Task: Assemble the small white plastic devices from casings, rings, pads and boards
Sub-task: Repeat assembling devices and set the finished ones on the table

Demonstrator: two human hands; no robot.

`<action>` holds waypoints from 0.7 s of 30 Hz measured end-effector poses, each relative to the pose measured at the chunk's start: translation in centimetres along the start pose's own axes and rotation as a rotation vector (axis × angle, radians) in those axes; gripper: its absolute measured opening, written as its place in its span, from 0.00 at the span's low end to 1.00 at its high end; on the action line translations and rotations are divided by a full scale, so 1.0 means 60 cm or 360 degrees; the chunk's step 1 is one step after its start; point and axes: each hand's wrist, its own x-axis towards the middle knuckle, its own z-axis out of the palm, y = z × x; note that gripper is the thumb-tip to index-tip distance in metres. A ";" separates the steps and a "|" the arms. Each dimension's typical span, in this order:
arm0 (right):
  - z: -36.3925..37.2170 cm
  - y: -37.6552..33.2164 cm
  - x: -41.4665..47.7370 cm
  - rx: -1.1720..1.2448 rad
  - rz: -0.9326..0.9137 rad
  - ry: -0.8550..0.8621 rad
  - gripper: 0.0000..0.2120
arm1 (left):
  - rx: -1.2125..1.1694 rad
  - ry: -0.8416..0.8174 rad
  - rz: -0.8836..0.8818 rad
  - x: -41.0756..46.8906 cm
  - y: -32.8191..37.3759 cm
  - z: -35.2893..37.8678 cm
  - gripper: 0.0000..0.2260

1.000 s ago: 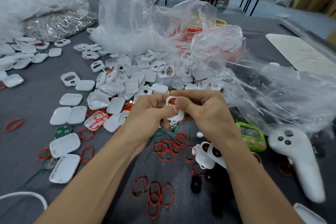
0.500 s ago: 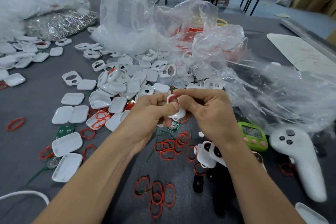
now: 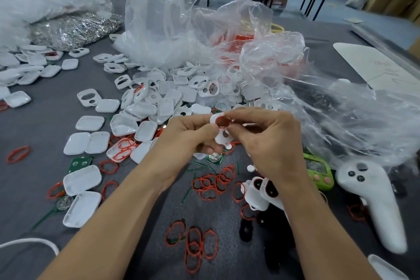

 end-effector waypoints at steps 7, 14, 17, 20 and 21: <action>-0.005 -0.004 -0.002 -0.0165 -0.0179 0.0005 0.13 | 0.0048 0.0052 0.0017 -0.003 0.003 0.001 0.10; 0.007 -0.002 -0.005 -0.0285 -0.0214 0.0032 0.13 | -0.0138 0.0315 -0.0021 -0.004 0.003 0.007 0.08; 0.012 -0.004 -0.008 -0.0250 -0.0117 0.0068 0.12 | -0.0139 0.0382 0.0034 -0.004 0.002 0.009 0.06; 0.019 -0.008 -0.008 -0.0114 0.0065 0.0077 0.10 | -0.0133 0.0415 0.0089 -0.003 0.001 0.008 0.06; 0.021 -0.010 -0.007 -0.0043 0.0124 0.0072 0.10 | -0.0115 0.0424 0.0110 -0.002 0.001 0.007 0.06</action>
